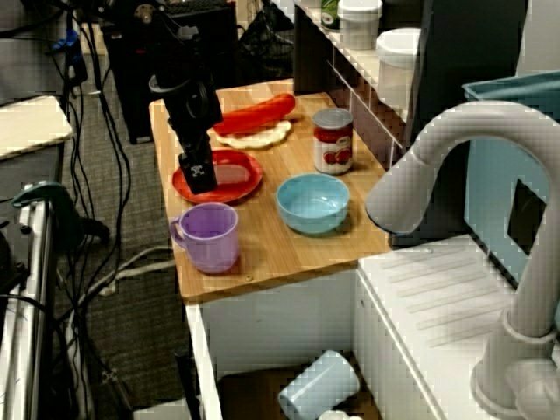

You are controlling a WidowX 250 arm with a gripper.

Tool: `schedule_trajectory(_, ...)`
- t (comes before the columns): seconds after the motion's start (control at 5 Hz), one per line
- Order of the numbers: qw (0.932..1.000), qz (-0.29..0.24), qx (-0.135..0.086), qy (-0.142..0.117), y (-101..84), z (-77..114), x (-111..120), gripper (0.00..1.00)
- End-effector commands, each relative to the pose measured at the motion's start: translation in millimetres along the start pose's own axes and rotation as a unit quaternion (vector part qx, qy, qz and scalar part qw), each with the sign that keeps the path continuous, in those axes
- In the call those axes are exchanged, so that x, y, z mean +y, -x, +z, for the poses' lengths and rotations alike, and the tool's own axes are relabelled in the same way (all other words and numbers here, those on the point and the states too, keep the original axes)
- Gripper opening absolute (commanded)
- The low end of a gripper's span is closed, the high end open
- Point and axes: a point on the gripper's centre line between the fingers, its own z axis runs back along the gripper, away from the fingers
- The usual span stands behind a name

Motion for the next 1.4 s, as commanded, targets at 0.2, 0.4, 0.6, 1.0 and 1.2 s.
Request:
schedule_trajectory(0.2, 0.9996, -0.010, -0.018, -0.021, -11.1, -9.1, 1.7, 1.00)
schedule_trajectory(0.4, 0.9995, -0.013, -0.018, -0.023, -13.5, -12.8, -1.2, 1.00)
schedule_trajectory(0.6, 0.9995, -0.016, -0.012, -0.023, -16.2, -15.4, -4.6, 1.00)
schedule_trajectory(1.0, 0.9995, -0.019, -0.008, -0.022, -16.6, -13.4, -6.8, 0.99)
schedule_trajectory(1.2, 0.9993, -0.018, -0.014, -0.028, -11.5, -15.4, 0.3, 1.00)
